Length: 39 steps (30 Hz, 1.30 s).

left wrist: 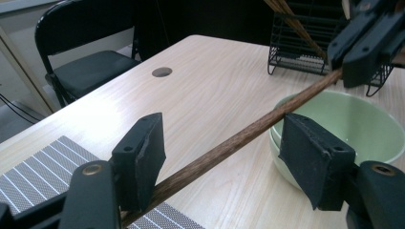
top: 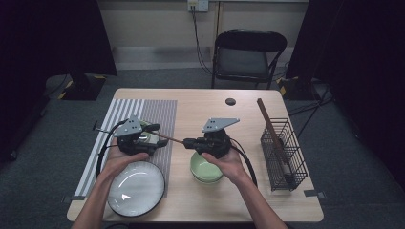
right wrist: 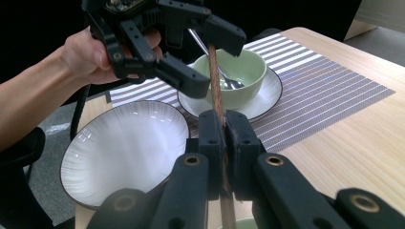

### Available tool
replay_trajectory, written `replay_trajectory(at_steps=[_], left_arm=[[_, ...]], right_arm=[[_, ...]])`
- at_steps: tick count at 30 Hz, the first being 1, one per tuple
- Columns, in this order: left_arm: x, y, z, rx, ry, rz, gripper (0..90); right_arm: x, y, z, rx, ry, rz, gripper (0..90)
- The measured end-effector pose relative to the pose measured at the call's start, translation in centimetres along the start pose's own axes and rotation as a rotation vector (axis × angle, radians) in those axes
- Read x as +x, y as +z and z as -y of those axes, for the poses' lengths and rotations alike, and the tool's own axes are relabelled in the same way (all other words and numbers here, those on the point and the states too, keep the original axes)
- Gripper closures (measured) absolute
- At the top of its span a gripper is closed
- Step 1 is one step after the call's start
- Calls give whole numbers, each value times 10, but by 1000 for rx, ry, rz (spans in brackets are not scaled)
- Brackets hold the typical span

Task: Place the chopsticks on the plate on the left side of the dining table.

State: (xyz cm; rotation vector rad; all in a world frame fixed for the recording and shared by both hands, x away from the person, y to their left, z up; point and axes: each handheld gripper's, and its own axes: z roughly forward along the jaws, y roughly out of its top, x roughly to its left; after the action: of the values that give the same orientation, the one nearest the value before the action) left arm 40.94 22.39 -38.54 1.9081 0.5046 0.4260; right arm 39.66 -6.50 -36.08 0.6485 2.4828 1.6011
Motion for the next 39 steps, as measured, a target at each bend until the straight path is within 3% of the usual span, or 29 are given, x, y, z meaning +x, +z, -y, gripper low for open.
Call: replay_trajectory(at_steps=[5, 7, 18, 25, 31, 36, 39], left_arm=[[0, 5, 4, 28, 8, -3, 362], [1, 6, 6, 41, 12, -10, 420], [5, 9, 13, 85, 1, 41, 592], [-4, 22, 14, 129, -3, 142, 721], [-11, 30, 15, 134, -18, 194, 772], [-16, 32, 13, 128, -17, 239, 810], [-18, 32, 11, 113, -25, 264, 833]], right_arm=[[-2, -2, -3, 5, 8, 1, 866], [-2, -2, -4, 10, 11, 2, 866], [-5, -6, -16, 11, 8, -12, 865], [-8, -12, -30, -48, 2, -10, 871], [-8, -12, -42, -81, -5, -2, 874], [-12, -10, -49, -114, 3, 2, 817], [-13, -9, -52, -132, 11, 1, 708]])
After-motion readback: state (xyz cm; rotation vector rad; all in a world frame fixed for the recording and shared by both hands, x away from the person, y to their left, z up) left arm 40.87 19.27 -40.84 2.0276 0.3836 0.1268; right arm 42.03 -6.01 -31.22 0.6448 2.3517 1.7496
